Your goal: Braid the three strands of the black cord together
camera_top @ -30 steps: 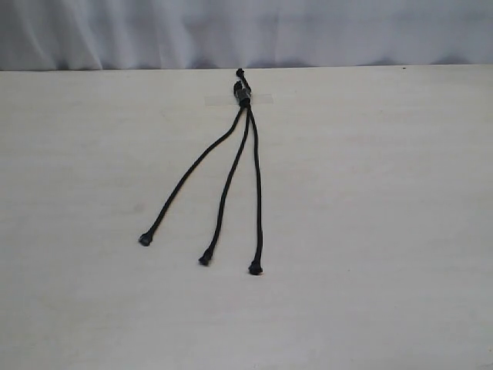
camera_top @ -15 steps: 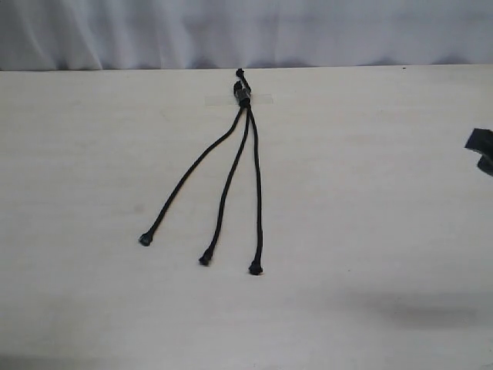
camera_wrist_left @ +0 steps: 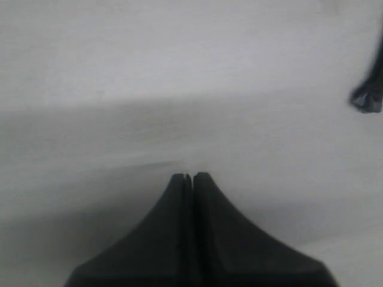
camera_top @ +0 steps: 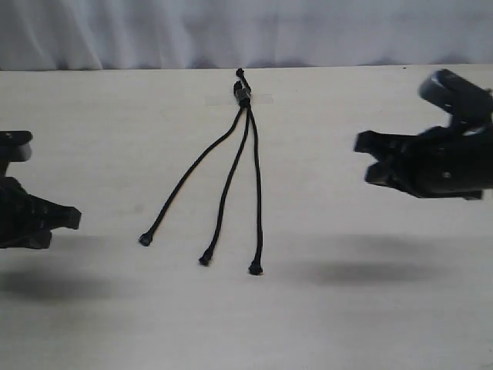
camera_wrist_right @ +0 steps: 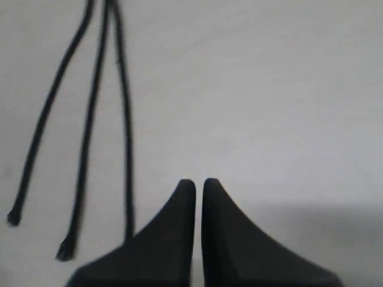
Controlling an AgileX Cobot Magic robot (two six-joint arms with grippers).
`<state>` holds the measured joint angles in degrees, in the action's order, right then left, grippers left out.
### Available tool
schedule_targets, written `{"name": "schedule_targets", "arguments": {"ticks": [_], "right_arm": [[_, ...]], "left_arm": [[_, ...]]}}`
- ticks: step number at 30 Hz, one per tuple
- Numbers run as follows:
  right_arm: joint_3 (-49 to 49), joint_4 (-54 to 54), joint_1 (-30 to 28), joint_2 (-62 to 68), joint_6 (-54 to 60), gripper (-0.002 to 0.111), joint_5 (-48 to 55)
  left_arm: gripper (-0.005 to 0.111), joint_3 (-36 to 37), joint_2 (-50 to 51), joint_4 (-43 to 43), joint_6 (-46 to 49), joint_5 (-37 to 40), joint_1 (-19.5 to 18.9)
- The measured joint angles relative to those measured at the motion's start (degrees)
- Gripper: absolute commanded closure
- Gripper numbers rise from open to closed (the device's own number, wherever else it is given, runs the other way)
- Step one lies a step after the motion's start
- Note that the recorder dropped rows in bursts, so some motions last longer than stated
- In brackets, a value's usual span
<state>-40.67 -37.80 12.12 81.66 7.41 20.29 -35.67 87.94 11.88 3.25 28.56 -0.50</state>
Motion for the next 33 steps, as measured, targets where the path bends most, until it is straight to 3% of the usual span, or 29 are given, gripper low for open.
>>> {"name": "schedule_targets", "arguments": {"ticks": [5,12,19,22,27,33], "right_arm": [[-11.5,5.5,12.7,10.4,-3.0,0.104,5.4],[-29.3,29.3,24.1,25.9,-22.8,0.103,14.6],[-41.7,37.8,29.9,36.5,-32.5,0.072,23.9],[-44.0,37.8,30.4,39.4,-33.7,0.065,25.3],[-44.8,38.1,30.5,41.4,-35.8,0.068,25.8],[-45.2,38.1,30.6,43.7,-36.6,0.096,26.9]], "left_arm": [[0.107,0.0,1.0,1.9,0.3,-2.0,2.7],[0.107,-0.1,0.5,2.0,0.3,2.3,2.8],[0.107,-0.1,-7.4,2.0,0.3,3.3,2.8],[0.107,-0.1,-12.8,2.0,0.3,4.5,2.8],[0.107,-0.1,-21.6,1.9,0.3,5.0,2.8],[0.107,-0.1,-25.6,0.0,0.3,5.2,2.8]]}}
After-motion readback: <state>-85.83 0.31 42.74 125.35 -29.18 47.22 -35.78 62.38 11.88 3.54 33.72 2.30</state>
